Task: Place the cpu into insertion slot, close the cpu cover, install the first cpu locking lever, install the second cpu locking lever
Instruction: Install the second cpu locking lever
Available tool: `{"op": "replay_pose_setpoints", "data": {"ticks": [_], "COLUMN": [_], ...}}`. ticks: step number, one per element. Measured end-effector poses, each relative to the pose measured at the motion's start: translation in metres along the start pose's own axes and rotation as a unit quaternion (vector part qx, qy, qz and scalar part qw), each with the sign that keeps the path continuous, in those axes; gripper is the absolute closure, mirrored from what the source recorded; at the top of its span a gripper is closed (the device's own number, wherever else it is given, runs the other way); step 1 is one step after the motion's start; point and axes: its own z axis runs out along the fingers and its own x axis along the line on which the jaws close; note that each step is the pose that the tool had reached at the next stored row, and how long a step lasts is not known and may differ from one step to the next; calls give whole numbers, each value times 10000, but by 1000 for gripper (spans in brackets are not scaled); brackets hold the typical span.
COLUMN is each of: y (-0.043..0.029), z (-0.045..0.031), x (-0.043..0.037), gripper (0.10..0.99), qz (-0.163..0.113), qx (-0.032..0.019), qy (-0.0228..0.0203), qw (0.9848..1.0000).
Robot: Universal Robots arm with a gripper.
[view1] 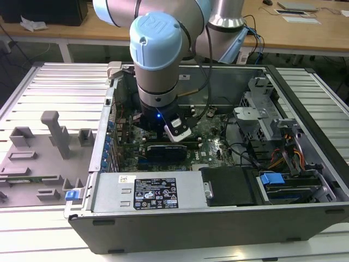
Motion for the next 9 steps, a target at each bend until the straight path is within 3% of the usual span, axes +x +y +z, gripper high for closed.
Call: {"op": "replay_pose_setpoints", "data": {"ticks": [4,9], "y": [13,73], "z": [-43,-272], "x": [-3,-18], "gripper": [980,980], "qz": [0,0], "qx": [-2,1], "qy": [-2,-3], "qw": [10000,10000]}}
